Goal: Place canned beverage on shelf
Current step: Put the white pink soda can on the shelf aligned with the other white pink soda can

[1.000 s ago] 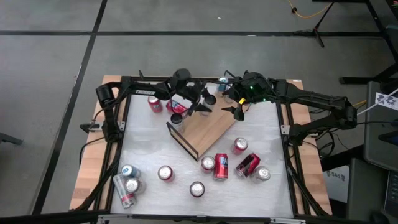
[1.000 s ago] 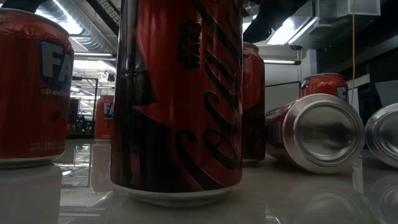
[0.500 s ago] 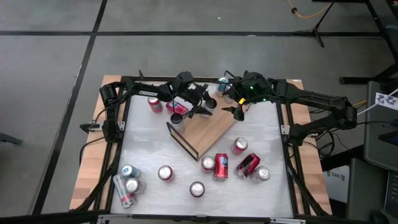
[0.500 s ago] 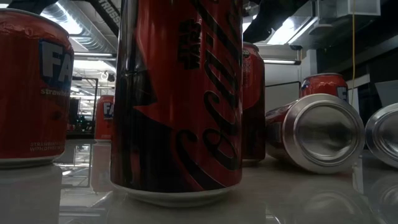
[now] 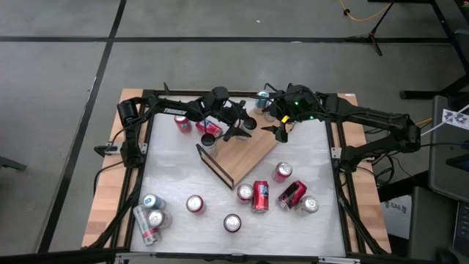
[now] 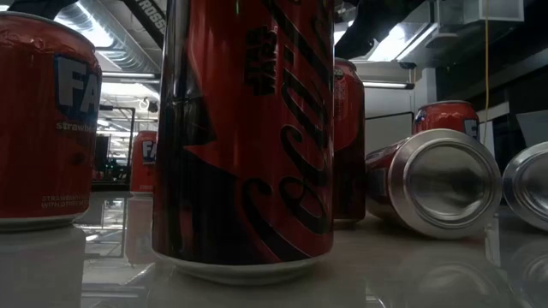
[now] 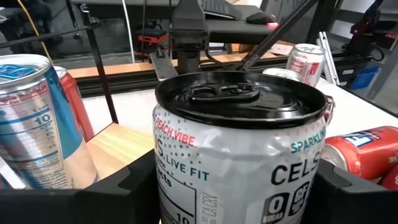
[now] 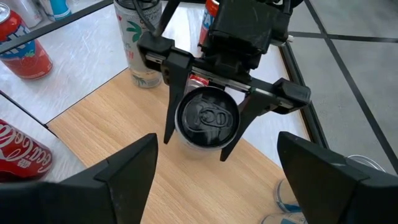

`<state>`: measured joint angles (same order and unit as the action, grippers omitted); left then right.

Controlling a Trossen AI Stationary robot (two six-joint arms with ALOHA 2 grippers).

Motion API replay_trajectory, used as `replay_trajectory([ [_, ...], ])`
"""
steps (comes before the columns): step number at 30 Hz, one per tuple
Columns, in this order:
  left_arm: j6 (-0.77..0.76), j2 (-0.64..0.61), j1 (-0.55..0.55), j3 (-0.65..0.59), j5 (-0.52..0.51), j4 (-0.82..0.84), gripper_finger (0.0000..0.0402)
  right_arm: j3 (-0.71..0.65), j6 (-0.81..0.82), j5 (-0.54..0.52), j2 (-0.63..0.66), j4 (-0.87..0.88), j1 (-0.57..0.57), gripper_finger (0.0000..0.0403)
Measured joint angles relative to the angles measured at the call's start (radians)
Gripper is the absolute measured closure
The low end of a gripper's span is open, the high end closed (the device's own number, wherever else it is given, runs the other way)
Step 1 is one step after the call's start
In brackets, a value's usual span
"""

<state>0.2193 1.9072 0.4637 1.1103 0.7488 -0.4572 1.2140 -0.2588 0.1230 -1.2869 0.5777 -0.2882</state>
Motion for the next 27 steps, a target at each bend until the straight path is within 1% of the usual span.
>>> replay_trajectory([
  [23, -0.007, 0.001, -0.002, 0.0, -0.004, -0.002, 0.0154, 0.0, 0.0, 0.0, 0.0, 0.0, 0.0, 0.0081],
  [27, -0.006, 0.001, -0.002, 0.0, -0.004, -0.002, 0.0141, 0.0, 0.0, 0.0, 0.0, 0.0, 0.0, 0.0081],
])
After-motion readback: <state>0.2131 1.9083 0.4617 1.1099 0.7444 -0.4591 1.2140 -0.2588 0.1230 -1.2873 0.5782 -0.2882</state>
